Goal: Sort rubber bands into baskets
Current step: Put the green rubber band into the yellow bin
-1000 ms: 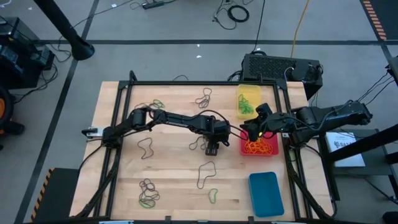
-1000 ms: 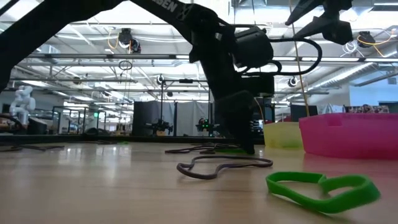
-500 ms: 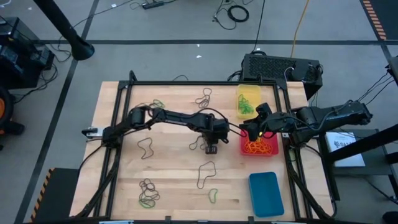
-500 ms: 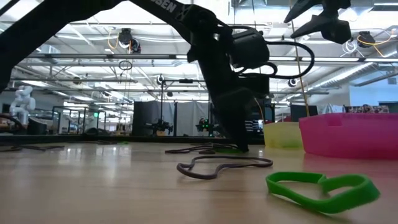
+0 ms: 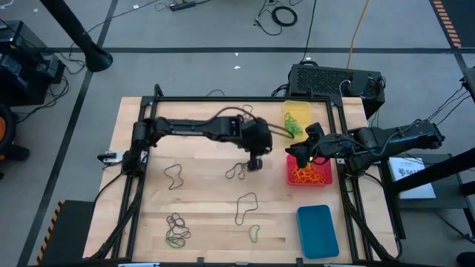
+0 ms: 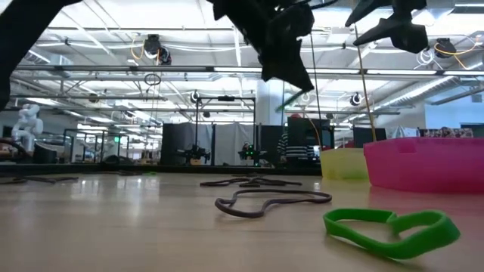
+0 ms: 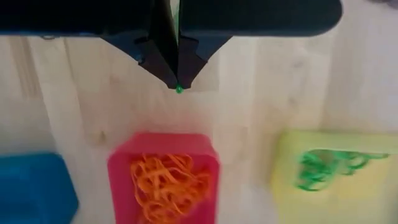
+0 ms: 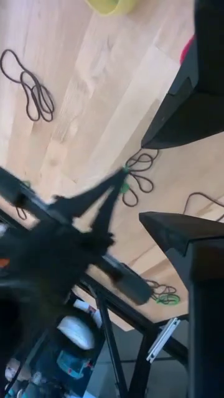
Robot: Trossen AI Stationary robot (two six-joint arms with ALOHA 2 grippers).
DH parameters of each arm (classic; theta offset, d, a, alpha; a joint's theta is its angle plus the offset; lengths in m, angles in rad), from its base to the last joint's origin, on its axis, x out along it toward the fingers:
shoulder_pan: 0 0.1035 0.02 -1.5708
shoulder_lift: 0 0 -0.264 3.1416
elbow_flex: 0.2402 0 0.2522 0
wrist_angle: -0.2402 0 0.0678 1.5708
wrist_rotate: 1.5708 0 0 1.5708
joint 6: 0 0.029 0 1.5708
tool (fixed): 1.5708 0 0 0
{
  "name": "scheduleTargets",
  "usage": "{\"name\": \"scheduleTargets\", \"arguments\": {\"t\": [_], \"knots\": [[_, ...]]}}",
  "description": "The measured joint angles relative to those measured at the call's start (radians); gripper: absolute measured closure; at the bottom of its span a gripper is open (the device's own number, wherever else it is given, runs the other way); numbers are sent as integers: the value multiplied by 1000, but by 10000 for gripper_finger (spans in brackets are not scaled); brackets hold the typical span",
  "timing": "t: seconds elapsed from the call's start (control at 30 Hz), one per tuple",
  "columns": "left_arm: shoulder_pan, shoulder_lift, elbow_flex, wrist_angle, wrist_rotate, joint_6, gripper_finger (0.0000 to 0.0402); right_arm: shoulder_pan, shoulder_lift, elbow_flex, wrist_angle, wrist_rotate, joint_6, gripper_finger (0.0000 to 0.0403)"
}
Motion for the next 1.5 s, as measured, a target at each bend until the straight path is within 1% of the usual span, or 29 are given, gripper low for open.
{"name": "scheduleTargets", "arguments": {"t": [0.17,0.3,0.4,0.53,0.7,0.83,0.9,1.03,1.2,1.37,1.43,1.5], "knots": [[44,5,-1,86,60,-60,399,13,0,0,6,-2,15,234],[79,44,1,190,75,-131,399,22,0,0,13,3,28,234],[108,94,-2,289,77,-249,400,22,0,-1,16,4,29,234],[142,144,0,496,106,-403,400,22,0,-1,16,6,20,234],[170,213,-1,718,102,-446,400,20,0,-1,15,6,-21,234],[195,257,1,863,24,-459,400,6,0,-1,13,6,-59,234],[209,291,2,907,-3,-509,400,-6,0,-1,10,6,-81,234],[235,376,16,1030,-1,-636,400,-34,0,-1,5,5,-132,234],[250,458,103,1117,18,-806,400,-71,0,-1,6,4,-180,234],[250,490,139,1105,16,-828,400,-87,-1,-2,-18,-1,-186,234],[250,490,142,1098,-7,-829,398,-88,-1,-2,-27,-8,-185,234],[250,489,142,1080,-53,-829,388,-88,-1,-2,-29,-27,-185,234]]}}
